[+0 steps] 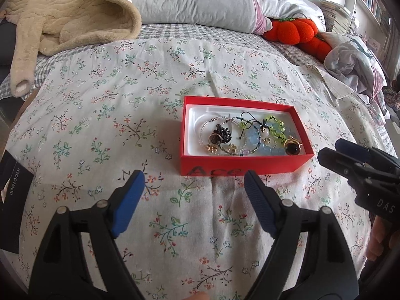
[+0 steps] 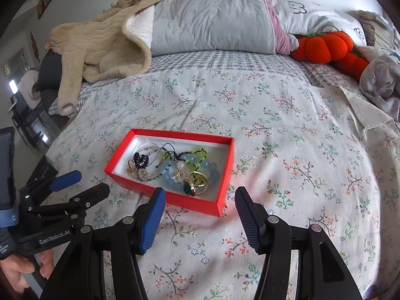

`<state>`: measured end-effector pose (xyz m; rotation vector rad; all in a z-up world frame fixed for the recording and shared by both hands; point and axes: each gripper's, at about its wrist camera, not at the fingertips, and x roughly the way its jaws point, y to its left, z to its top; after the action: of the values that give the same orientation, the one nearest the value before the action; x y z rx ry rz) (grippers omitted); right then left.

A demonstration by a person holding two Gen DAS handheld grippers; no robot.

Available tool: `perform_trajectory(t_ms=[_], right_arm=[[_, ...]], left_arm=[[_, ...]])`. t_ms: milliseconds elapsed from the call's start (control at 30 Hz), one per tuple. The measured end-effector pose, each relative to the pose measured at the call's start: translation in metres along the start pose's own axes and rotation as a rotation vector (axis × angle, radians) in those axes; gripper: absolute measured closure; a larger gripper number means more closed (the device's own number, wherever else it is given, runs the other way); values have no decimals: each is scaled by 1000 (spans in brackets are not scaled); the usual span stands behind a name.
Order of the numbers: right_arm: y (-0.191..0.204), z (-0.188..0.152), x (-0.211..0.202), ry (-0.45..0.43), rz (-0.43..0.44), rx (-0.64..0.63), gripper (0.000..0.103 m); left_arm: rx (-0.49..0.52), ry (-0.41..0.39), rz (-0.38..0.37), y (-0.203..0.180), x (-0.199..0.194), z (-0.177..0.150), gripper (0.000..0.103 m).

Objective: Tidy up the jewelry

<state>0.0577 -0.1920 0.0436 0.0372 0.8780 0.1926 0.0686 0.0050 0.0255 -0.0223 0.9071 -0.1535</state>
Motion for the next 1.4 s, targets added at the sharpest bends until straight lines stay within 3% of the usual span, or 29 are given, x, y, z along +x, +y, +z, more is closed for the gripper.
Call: perform_trajectory(t_ms=[167,300,433,1400], right_arm=[[0,-13,-9,32,-80,16,13],[-1,-21,-12,76,-119,35,0],[1,-27,-16,88,-157,27,0],[1,-36,-14,119,-165,21,0]], left_arm=[[44,44,65,-6,-7,-15,0],[53,94,94,-5,-11,-23,0],[45,93,115,-3,-17,-27,0],[17,93,111,1,-21,-28,0]])
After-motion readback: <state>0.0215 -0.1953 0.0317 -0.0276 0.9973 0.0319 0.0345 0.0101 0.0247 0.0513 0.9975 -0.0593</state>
